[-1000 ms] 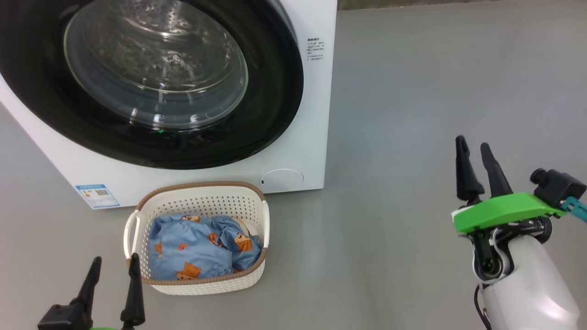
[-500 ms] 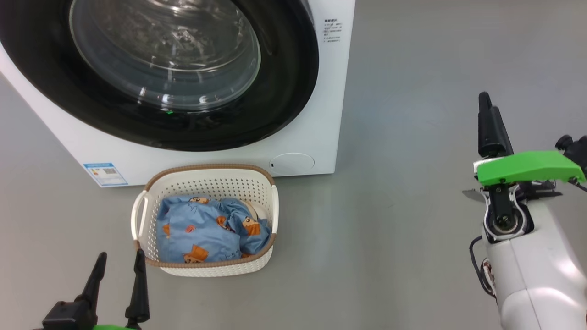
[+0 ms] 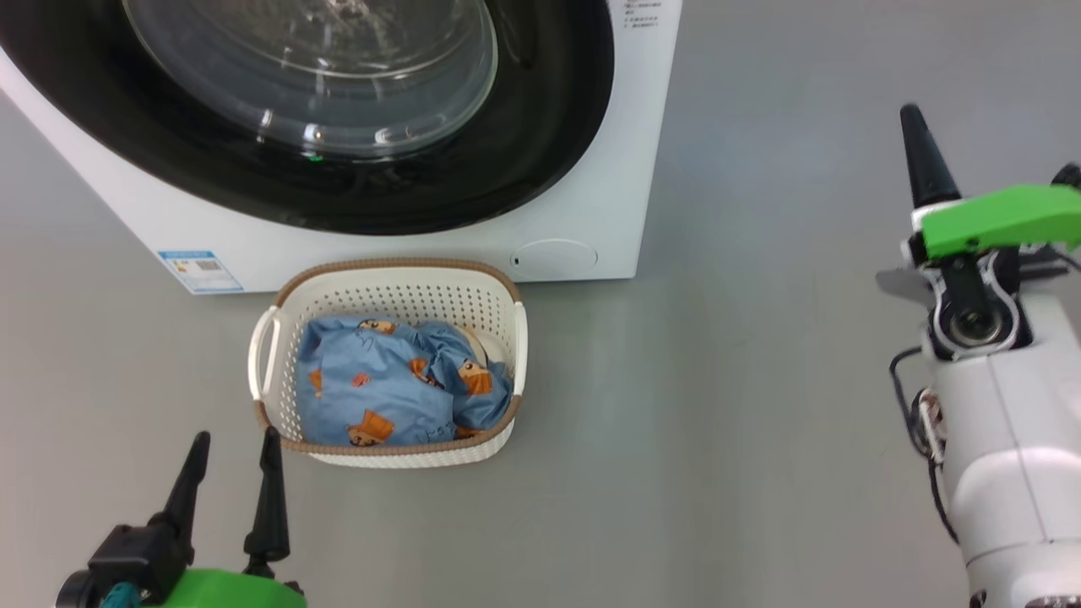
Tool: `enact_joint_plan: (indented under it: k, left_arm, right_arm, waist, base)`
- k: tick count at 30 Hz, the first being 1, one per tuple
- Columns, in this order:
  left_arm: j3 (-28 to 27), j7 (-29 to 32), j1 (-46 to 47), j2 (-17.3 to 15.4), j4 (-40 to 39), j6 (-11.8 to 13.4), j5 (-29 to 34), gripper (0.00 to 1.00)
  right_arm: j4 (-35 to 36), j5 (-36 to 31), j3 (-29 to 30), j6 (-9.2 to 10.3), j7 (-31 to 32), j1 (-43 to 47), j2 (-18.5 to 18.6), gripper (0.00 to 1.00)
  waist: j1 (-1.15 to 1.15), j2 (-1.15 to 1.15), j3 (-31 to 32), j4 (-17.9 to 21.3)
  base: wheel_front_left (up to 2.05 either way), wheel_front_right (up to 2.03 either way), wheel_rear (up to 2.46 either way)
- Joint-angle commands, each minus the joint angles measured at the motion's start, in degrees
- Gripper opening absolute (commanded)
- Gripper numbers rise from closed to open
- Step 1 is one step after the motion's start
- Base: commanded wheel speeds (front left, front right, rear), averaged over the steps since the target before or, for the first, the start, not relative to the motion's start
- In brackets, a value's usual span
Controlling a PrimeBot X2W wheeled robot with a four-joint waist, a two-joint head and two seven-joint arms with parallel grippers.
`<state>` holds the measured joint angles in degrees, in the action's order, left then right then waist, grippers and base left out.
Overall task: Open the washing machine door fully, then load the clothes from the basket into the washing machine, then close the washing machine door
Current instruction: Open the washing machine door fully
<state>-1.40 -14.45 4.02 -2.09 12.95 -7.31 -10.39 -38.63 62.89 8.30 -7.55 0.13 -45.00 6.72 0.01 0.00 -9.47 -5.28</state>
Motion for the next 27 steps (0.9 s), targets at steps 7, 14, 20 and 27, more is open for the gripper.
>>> enact_joint_plan:
  k: [7,14,20,27]
  left_arm:
    - [-0.1,-0.5,4.1,-0.8,-1.7,-0.2,-1.0,1.0]
    - [1.4,-0.5,5.6,-0.8,-1.8,-0.2,-2.3,1.0]
    - [2.5,-0.5,6.9,-0.8,-2.3,-0.1,-3.1,1.0]
    - [4.1,-0.5,8.5,-0.8,-3.2,0.3,-3.9,1.0]
  right_arm:
    - [-0.6,6.4,1.0,0.06,7.5,-8.2,-0.3,0.0]
    - [-3.6,10.5,2.6,0.06,13.5,-12.9,-0.7,0.0]
    - [-6.8,12.2,3.9,0.06,16.7,-18.0,-0.6,0.0]
    - [-10.6,12.0,4.0,0.06,19.4,-23.9,-0.3,0.0]
  waist:
    - [-0.01,0.0,-3.7,-1.9]
    - [-0.01,0.0,-5.9,-3.1]
    - [-0.01,0.0,-7.9,-4.5]
    - [-0.01,0.0,-10.1,-6.3]
  base:
    - [0.0,0.0,0.0]
    - [0.0,0.0,0.0]
    - [0.0,0.0,0.0]
    - [0.0,0.0,0.0]
